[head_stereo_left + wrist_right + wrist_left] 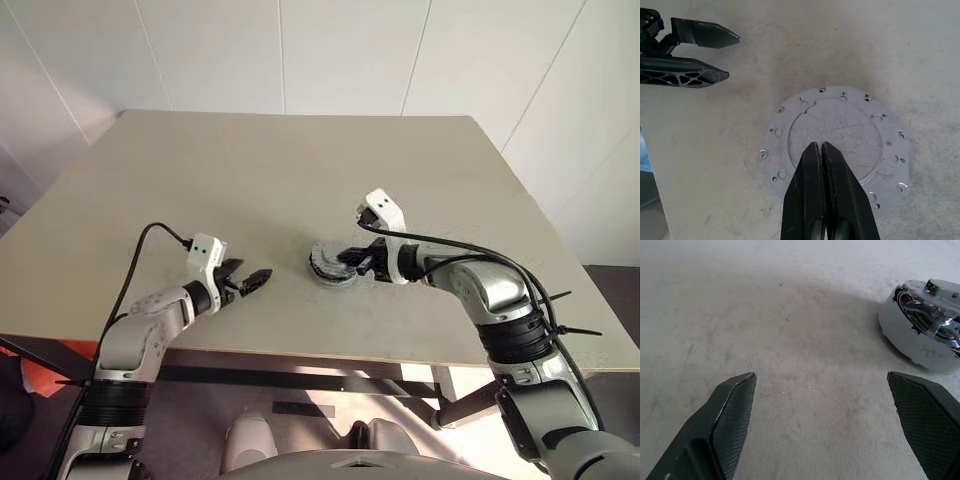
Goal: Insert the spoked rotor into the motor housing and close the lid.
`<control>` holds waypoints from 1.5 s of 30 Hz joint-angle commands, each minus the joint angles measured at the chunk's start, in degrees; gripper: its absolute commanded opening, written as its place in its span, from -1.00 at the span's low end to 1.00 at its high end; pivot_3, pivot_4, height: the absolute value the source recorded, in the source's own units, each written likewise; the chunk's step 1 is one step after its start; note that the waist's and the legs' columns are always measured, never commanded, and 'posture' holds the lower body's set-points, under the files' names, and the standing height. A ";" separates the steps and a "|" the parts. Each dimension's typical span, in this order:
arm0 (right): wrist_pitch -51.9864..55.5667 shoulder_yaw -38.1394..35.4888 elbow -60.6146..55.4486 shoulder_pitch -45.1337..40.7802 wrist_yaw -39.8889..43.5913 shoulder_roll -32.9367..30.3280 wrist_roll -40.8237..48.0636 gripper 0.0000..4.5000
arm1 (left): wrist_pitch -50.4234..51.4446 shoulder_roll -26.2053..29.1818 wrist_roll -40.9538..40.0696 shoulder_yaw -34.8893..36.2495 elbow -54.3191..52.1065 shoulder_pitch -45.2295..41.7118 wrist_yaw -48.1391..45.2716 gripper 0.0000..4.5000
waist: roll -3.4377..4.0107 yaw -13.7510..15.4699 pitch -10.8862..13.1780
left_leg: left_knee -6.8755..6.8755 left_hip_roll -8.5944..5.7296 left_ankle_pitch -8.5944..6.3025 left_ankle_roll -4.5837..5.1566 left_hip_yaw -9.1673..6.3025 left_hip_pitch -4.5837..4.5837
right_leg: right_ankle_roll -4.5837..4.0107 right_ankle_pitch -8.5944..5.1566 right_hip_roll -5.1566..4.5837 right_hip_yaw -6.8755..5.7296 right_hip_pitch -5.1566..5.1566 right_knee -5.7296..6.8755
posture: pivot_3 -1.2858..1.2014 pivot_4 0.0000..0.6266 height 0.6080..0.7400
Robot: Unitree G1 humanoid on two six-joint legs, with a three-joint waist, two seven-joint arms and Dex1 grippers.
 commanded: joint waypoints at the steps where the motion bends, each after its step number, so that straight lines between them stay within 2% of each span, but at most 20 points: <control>1: -0.74 0.18 1.62 0.00 -1.92 1.65 -0.50 -0.97 | -0.76 0.73 -0.32 0.85 -0.82 -1.05 -0.50 0.97 | 0.00 -0.02 0.00 | 0.00 0.00 0.00 0.00 0.00 0.02 | 0.00 0.00 0.00 0.00 0.01 0.02 | 0.03 -1.00 1.00; 11: -5.05 0.78 7.74 1.33 -3.90 4.83 -1.86 -0.97 | -0.12 1.44 -0.71 1.06 -1.85 -1.18 -0.51 0.97 | -0.08 -0.08 -0.05 | -0.07 -0.01 -0.01 0.01 0.00 0.23 | 0.00 0.00 0.00 0.01 0.15 0.05 | 0.03 -1.00 1.00; 14: -9.29 0.41 6.39 1.29 -2.83 4.00 -2.10 -0.97 | -0.20 1.36 -0.92 0.72 -2.13 -1.57 -0.90 0.97 | -0.08 -0.07 -0.05 | -0.05 0.00 0.00 0.00 0.00 0.26 | 0.03 -0.02 0.00 0.01 0.19 0.04 | 0.03 -1.00 1.00; 18: -20.22 -0.38 4.12 0.97 0.25 1.35 -3.92 -0.97 | -0.30 1.33 -1.35 0.25 -2.94 -2.66 -1.74 0.97 | -0.04 0.05 -0.03 | -0.02 -0.03 0.00 0.00 0.00 0.16 | 0.14 -0.09 -0.01 0.01 0.15 0.03 | 0.03 -1.00 1.00; 24: -23.85 0.54 3.65 2.20 7.89 -2.40 -2.72 -0.97 | 0.54 2.05 -1.28 -0.92 -3.98 -4.16 -3.06 0.97 | -0.06 -0.03 -0.03 | -0.12 0.01 -0.02 0.03 0.00 0.14 | 0.00 0.00 0.01 0.00 0.12 -0.01 | 0.03 -1.00 1.00; 27: -24.27 0.28 4.06 2.44 9.53 -2.54 -2.30 -0.71 | 0.66 2.64 -0.99 -1.85 -4.84 -4.95 -3.59 0.97 | -0.05 -0.11 -0.03 | -0.12 0.00 -0.01 0.02 0.01 0.07 | -0.01 0.00 0.01 -0.01 0.08 -0.06 | 0.03 -1.00 1.00; 38: -23.47 2.31 6.55 1.77 8.80 -1.88 -5.30 0.94 | 0.91 3.19 -1.08 -2.34 -5.46 -4.98 -4.10 0.97 | -0.05 -0.09 -0.03 | -0.09 0.00 -0.03 0.05 0.01 0.07 | -0.01 0.00 0.01 -0.02 0.07 -0.03 | 0.03 -1.00 1.00; 45: -24.95 3.94 9.30 1.86 8.56 -1.04 -7.92 0.94 | 1.23 3.14 -1.07 -2.45 -6.17 -4.41 -3.60 0.97 | -0.05 -0.10 -0.03 | -0.10 -0.01 -0.03 0.05 0.01 0.05 | -0.01 0.00 0.01 -0.03 0.06 -0.04 | 0.03 -1.00 1.00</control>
